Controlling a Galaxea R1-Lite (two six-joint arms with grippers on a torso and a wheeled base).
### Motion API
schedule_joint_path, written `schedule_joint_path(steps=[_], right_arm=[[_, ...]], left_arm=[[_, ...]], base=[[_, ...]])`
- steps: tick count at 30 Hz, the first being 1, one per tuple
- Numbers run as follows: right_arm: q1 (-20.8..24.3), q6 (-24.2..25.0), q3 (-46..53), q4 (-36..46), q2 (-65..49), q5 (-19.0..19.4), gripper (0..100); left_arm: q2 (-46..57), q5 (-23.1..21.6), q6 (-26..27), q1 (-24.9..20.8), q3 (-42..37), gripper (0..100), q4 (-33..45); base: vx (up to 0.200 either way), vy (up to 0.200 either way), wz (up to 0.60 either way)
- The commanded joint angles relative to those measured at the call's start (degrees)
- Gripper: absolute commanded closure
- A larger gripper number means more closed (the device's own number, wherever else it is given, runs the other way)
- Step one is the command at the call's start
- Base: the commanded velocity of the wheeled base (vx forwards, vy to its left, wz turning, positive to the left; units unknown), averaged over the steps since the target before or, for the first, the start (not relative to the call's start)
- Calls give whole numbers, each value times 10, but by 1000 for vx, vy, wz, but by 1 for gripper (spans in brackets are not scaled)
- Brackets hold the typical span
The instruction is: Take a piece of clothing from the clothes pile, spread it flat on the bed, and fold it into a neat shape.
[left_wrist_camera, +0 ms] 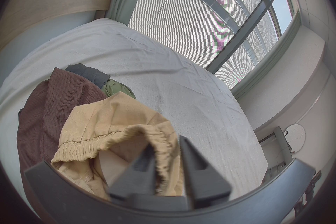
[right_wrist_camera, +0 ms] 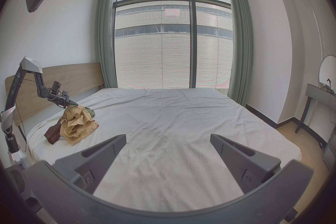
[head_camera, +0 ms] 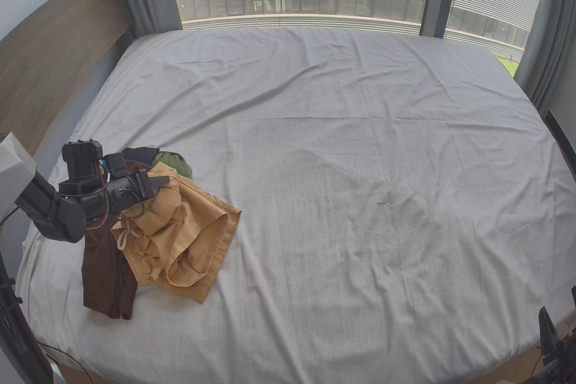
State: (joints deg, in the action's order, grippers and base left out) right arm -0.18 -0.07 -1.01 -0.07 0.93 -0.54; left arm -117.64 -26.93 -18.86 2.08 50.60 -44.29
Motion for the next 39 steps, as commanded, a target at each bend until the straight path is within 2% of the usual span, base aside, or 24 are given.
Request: schedule_joint_path(steps=[1,10,26,39], right_arm=[[0,-1,10,0,-5,0,0],[0,-1,10,0,-5,0,0],[0,-1,10,0,-5,0,0],[-1,-1,10,0,-5,0,0]], left_arm=[[-7,0,0,0,1,100,-1],[3,-19,-5,0,-3,100,-6],[173,-56,-43,-22,-80,100,-8],[172,-62,-40,-52,-96,100,-39]], base=[[0,0,0],[0,0,0],[0,0,0],[0,0,0]])
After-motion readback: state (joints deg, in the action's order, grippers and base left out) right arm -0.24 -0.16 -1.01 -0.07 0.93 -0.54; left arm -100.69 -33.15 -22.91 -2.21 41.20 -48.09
